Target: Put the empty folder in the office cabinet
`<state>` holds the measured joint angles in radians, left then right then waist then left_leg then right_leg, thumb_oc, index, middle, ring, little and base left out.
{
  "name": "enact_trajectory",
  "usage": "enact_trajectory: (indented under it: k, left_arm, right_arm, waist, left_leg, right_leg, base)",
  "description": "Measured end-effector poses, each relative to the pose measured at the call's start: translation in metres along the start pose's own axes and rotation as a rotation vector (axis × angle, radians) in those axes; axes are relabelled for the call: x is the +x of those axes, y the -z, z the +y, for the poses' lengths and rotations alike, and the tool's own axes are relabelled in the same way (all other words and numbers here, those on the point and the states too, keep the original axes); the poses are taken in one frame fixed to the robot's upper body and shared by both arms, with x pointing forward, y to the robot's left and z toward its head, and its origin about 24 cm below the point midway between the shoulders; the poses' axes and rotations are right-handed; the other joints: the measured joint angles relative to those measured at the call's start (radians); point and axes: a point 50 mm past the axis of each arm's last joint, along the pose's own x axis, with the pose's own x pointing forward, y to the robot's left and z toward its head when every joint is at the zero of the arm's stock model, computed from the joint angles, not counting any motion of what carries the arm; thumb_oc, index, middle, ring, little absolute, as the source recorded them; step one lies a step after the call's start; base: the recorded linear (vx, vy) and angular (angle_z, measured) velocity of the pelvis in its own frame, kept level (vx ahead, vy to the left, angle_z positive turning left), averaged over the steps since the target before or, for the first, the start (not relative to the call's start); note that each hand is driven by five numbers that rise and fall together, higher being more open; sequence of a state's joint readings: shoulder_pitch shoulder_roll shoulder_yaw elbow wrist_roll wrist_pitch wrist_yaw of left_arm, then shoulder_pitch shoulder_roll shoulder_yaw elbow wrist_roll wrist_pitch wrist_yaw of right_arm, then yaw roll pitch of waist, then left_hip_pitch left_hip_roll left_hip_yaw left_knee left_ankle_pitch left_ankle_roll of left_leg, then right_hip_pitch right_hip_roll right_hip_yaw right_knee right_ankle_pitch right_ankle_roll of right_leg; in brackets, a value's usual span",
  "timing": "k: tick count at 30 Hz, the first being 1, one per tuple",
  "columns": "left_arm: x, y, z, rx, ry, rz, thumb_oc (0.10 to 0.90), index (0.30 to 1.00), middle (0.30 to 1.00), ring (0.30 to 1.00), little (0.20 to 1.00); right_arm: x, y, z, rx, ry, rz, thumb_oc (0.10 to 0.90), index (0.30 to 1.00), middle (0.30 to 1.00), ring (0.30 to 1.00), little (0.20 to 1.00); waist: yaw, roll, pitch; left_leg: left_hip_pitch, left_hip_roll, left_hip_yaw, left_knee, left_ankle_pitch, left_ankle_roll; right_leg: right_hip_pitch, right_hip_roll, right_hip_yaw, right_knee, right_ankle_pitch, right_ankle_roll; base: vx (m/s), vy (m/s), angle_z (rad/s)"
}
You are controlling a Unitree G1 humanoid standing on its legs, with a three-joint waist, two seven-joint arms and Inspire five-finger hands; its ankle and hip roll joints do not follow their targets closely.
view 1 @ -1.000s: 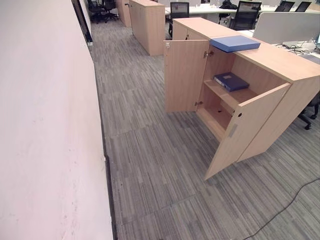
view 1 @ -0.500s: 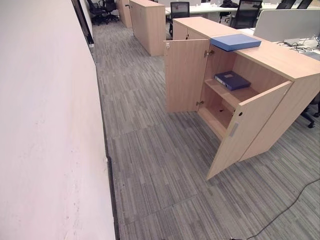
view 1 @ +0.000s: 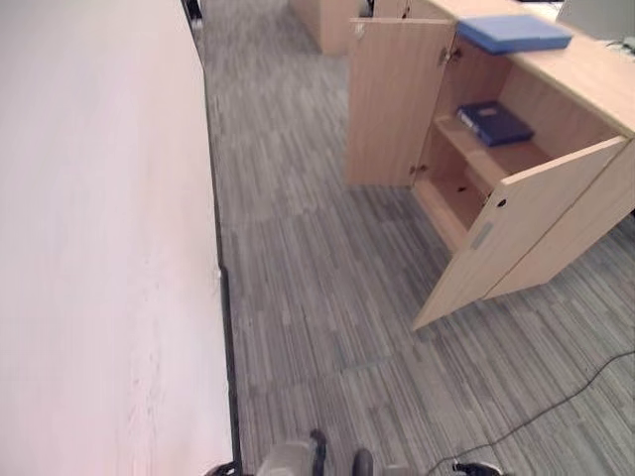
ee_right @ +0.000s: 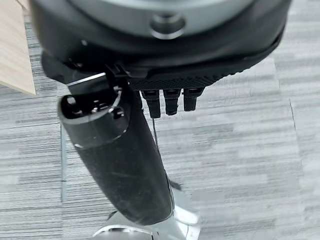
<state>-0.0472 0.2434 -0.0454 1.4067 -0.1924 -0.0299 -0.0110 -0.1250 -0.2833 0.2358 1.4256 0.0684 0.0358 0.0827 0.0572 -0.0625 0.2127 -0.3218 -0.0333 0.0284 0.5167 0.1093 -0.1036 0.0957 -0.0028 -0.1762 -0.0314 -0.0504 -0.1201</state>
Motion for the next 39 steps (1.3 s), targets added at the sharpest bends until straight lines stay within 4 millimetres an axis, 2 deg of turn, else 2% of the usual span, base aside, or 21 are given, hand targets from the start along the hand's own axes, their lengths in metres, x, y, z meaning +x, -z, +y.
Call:
enact_trajectory:
  k: [3,4,6,8,10,13,14,15,16,19,20,21,22,23,24,28,29,31,35,37,39]
  left_arm:
    - [-0.001,0.007,0.001,-0.002,-0.002,0.017,0.8,0.9,0.9,0.9,0.9]
    - [-0.001,0.01,0.0,-0.004,0.0,0.024,0.8,0.9,0.9,0.9,0.9]
    - [-0.001,0.01,-0.003,-0.006,0.008,0.023,0.8,0.9,0.9,0.9,0.9]
    - [-0.001,0.009,-0.004,-0.017,0.009,0.022,0.8,0.9,0.9,0.9,0.9]
    - [-0.003,0.029,0.0,-0.099,-0.011,0.072,0.8,0.9,0.9,0.9,0.9]
    - [-0.006,0.047,0.007,-0.34,-0.06,0.126,0.8,0.9,0.9,0.9,0.9]
    - [-0.009,0.06,0.01,-0.46,-0.091,0.16,0.8,0.9,0.9,0.9,0.9]
    - [-0.012,0.069,0.011,-0.493,-0.11,0.184,0.8,0.9,0.9,0.9,0.9]
    - [-0.012,0.07,0.014,-0.561,-0.134,0.185,0.8,0.9,0.9,0.9,0.9]
    - [-0.01,0.062,0.016,-0.634,-0.147,0.155,0.8,0.9,0.9,0.9,0.9]
    - [-0.009,0.057,0.016,-0.632,-0.146,0.145,0.8,0.9,0.9,0.9,0.9]
    - [-0.008,0.052,0.013,-0.62,-0.137,0.137,0.8,0.9,0.9,0.9,0.9]
    - [-0.006,0.043,0.015,-0.605,-0.132,0.106,0.8,0.9,0.9,0.9,0.9]
    - [-0.005,0.037,0.016,-0.585,-0.127,0.091,0.8,0.9,0.9,0.9,0.9]
    - [-0.004,0.033,0.012,-0.552,-0.111,0.087,0.8,0.9,0.9,0.9,0.9]
    - [-0.003,0.027,0.001,-0.521,-0.068,0.074,0.8,0.9,0.9,0.9,0.9]
    - [-0.003,0.03,-0.002,-0.515,-0.061,0.084,0.8,0.9,0.9,0.9,0.9]
    - [-0.004,0.039,-0.003,-0.513,-0.063,0.107,0.8,0.9,0.9,0.9,0.9]
    - [-0.007,0.051,0.003,-0.556,-0.102,0.138,0.8,0.9,0.9,0.9,0.9]
    - [-0.008,0.056,0.008,-0.565,-0.117,0.148,0.8,0.9,0.9,0.9,0.9]
    - [-0.011,0.066,0.011,-0.599,-0.139,0.175,0.8,0.9,0.9,0.9,0.9]
  right_arm:
    - [0.0,0.001,-0.001,-0.033,0.003,0.014,0.8,0.9,0.9,0.9,0.9]
    - [0.0,0.003,-0.003,-0.035,0.008,0.015,0.8,0.9,0.9,0.9,0.9]
    - [-0.001,0.002,-0.01,-0.031,0.024,0.012,0.8,0.9,0.9,0.9,0.9]
    - [-0.001,0.004,-0.012,-0.036,0.033,0.016,0.8,0.9,0.9,0.9,0.9]
    - [-0.001,0.008,-0.011,-0.034,0.031,0.028,0.8,0.9,0.9,0.9,0.9]
    - [-0.002,0.022,-0.004,-0.051,0.016,0.079,0.8,0.9,0.9,0.9,0.9]
    - [-0.002,0.034,0.0,-0.045,0.005,0.116,0.8,0.9,0.9,0.9,0.9]
    - [-0.003,0.046,0.004,-0.041,-0.009,0.15,0.8,0.9,0.9,0.9,0.9]
    - [-0.003,0.05,0.014,-0.04,-0.03,0.16,0.8,0.9,0.9,0.9,0.9]
    - [-0.001,0.039,0.02,-0.068,-0.042,0.125,0.8,0.9,0.9,0.9,0.9]
    - [-0.001,0.035,0.019,-0.076,-0.038,0.115,0.8,0.9,0.9,0.9,0.9]
    - [-0.001,0.034,0.013,-0.082,-0.017,0.114,0.8,0.9,0.9,0.9,0.9]
    - [0.0,0.021,0.006,-0.101,0.012,0.067,0.8,0.9,0.9,0.9,0.9]
    - [0.0,0.018,0.004,-0.108,0.022,0.05,0.8,0.9,0.9,0.9,0.9]
    - [0.0,0.013,0.002,-0.116,0.038,0.034,0.8,0.9,0.9,0.9,0.9]
    - [-0.002,-0.009,-0.011,-0.13,0.08,-0.041,0.8,0.9,0.9,0.9,0.9]
    - [-0.002,-0.013,-0.011,-0.116,0.08,-0.059,0.8,0.9,0.9,0.9,0.9]
    - [-0.002,-0.017,-0.013,-0.091,0.084,-0.075,0.8,0.9,0.9,0.9,0.9]
    - [-0.003,-0.026,-0.009,-0.016,0.073,-0.119,0.8,0.9,0.9,0.9,0.9]
    - [-0.003,-0.026,-0.011,0.03,0.076,-0.124,0.8,0.9,0.9,0.9,0.9]
    - [-0.003,-0.021,-0.011,0.099,0.073,-0.121,0.8,0.9,0.9,0.9,0.9]
  waist:
    - [0.003,0.01,0.001]
    - [0.004,0.024,-0.003]
    - [0.005,0.062,0.008]
    - [0.027,0.082,0.013]
    - [0.027,0.081,0.002]
    - [0.039,0.081,-0.041]
    - [0.054,0.075,-0.074]
    - [0.051,0.065,-0.095]
    - [0.058,0.03,-0.105]
    - [0.061,0.018,-0.153]
    - [0.063,0.015,-0.16]
    - [0.058,0.024,-0.161]
    - [0.051,0.028,-0.164]
    - [0.039,0.024,-0.167]
    - [0.02,0.032,-0.168]
    - [-0.008,0.083,-0.147]
    - [-0.005,0.094,-0.139]
    - [-0.008,0.105,-0.128]
    - [-0.035,0.098,-0.084]
    - [-0.039,0.095,-0.063]
    - [-0.055,0.086,-0.058]
  left_leg:
    - [0.02,0.072,0.019,-0.249,0.008,0.009]
    - [0.058,0.092,0.023,-0.432,0.025,-0.012]
    - [0.054,0.141,0.05,-0.559,0.065,-0.042]
    - [0.042,0.154,0.076,-0.609,0.081,-0.048]
    - [0.047,0.155,0.096,-0.608,0.076,-0.035]
    - [0.063,0.148,0.103,-0.608,0.091,-0.006]
    - [0.085,0.131,0.106,-0.609,0.104,0.031]
    - [0.108,0.104,0.122,-0.608,0.181,0.123]
    - [0.134,0.064,0.143,-0.605,0.15,0.157]
    - [0.202,0.018,0.168,-0.604,0.057,0.196]
    - [0.211,0.01,0.17,-0.604,0.044,0.193]
    - [0.238,0.006,0.179,-0.603,0.047,0.192]
    - [0.278,-0.036,0.171,-0.604,-0.001,0.236]
    - [0.316,-0.067,0.147,-0.604,-0.023,0.257]
    - [0.336,-0.081,0.129,-0.608,-0.033,0.264]
    - [0.377,-0.071,0.069,-0.603,-0.051,0.27]
    - [0.395,-0.066,0.069,-0.604,-0.067,0.271]
    - [0.416,-0.06,0.071,-0.604,-0.073,0.249]
    - [0.463,-0.062,0.041,-0.604,-0.114,0.194]
    - [0.488,-0.068,0.024,-0.604,-0.145,0.186]
    - [0.517,-0.07,0.007,-0.608,-0.177,0.187]
  right_leg:
    - [0.022,0.019,-0.014,-0.045,0.011,-0.002]
    - [0.027,0.034,-0.014,-0.063,0.019,0.0]
    - [0.032,0.064,-0.029,-0.064,0.005,0.0]
    - [0.053,0.07,-0.026,-0.056,-0.005,-0.008]
    - [0.102,0.065,-0.022,-0.063,-0.055,0.042]
    - [0.139,0.049,-0.003,-0.062,-0.097,0.083]
    - [0.157,0.027,0.015,-0.055,-0.117,0.112]
    - [0.181,-0.003,0.022,-0.055,-0.13,0.143]
    - [0.185,-0.055,0.02,-0.019,-0.141,0.17]
    - [0.108,-0.127,0.012,0.237,-0.144,0.213]
    - [0.085,-0.141,0.009,0.293,-0.146,0.219]
    - [0.024,-0.18,-0.015,0.471,-0.162,0.224]
    - [-0.056,-0.244,-0.025,0.674,-0.108,0.229]
    - [-0.089,-0.293,-0.035,0.792,-0.111,0.241]
    - [-0.12,-0.309,-0.03,0.86,-0.133,0.233]
    - [-0.234,-0.239,-0.045,0.702,-0.191,0.205]
    - [-0.292,-0.223,-0.056,0.65,-0.185,0.215]
    - [-0.327,-0.185,-0.085,0.458,-0.13,0.207]
    - [-0.331,-0.122,-0.08,0.074,0.084,0.235]
    - [-0.33,-0.124,-0.079,-0.035,0.163,0.239]
    - [-0.315,-0.14,-0.079,-0.052,0.171,0.249]
  base:
    - [0.28,0.117,0.21]
    - [0.27,0.12,0.3]
    - [0.19,0.083,0.22]
    - [0.38,0.189,-0.06]
    - [0.6,0.31,-0.09]
    - [0.35,0.216,-0.22]
    - [0.46,0.33,-0.4]
    - [0.58,0.447,-0.29]
    - [0.41,0.336,-0.12]
    - [0.34,0.426,-0.18]
    - [0.25,0.359,-0.14]
    - [0.32,0.352,-0.01]
    - [0.35,0.29,0.21]
    - [0.32,0.18,0.42]
    - [0.26,0.092,0.56]
    - [0.21,-0.001,0.45]
    - [0.2,-0.061,0.16]
    - [0.26,-0.095,0.05]
    - [0.29,-0.1,0.15]
    - [0.48,-0.172,0.12]
    - [0.4,-0.159,0.26]
